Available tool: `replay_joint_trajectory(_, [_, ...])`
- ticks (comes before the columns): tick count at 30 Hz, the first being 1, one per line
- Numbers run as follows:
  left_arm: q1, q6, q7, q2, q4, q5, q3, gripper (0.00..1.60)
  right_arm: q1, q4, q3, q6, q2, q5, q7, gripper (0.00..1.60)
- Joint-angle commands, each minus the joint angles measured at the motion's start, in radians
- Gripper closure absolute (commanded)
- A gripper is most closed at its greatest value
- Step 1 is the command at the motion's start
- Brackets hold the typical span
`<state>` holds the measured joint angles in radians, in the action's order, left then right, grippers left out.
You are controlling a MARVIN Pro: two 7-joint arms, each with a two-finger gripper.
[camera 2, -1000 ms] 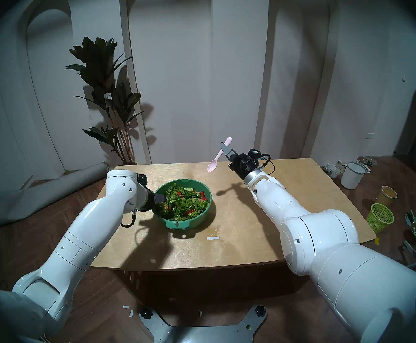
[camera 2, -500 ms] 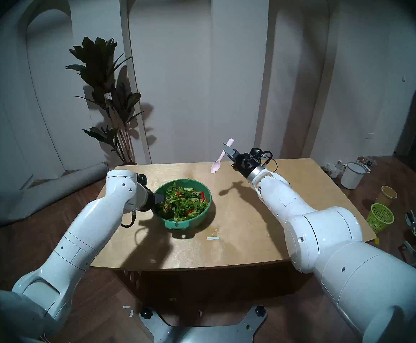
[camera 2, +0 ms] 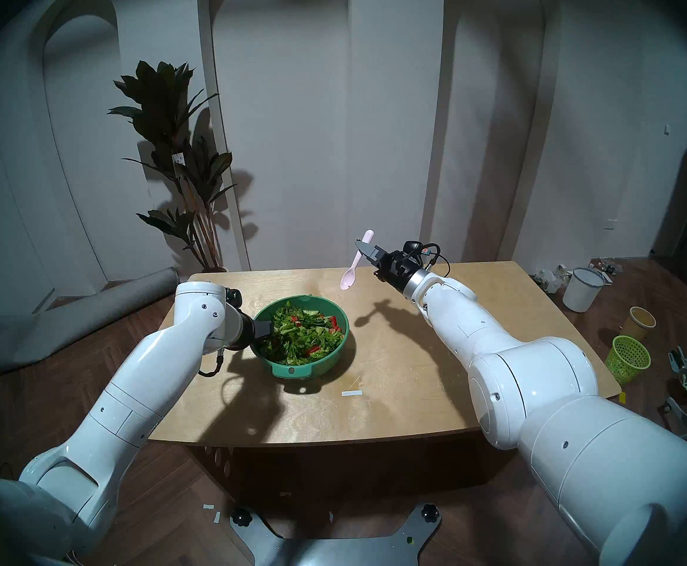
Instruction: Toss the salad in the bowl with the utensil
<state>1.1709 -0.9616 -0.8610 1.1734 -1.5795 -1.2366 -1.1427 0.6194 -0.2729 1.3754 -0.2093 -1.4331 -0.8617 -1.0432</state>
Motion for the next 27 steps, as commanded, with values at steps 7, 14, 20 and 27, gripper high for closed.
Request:
replay_joint_trajectory(7, [-0.040, 0.002, -0.013, 0.010, -0.060, 0.002, -0.015, 0.00, -0.025, -0.054, -0.012, -0.062, 0.027, 0.016, 0.005, 1.60])
replay_joint_trajectory(14, [-0.070, 0.005, -0.015, 0.002, -0.133, 0.005, -0.055, 0.00, -0.018, -0.066, -0.023, -0.097, 0.039, 0.027, 0.008, 1.60])
replay_joint_trajectory(20, [-0.055, 0.002, -0.028, -0.009, -0.182, 0.005, -0.082, 0.00, 0.023, -0.080, -0.017, -0.123, 0.045, 0.016, -0.018, 1.60])
replay_joint_trajectory(27, [-0.026, 0.002, -0.033, -0.017, -0.221, 0.003, -0.100, 0.00, 0.113, -0.120, -0.003, -0.048, 0.035, 0.006, -0.065, 1.60])
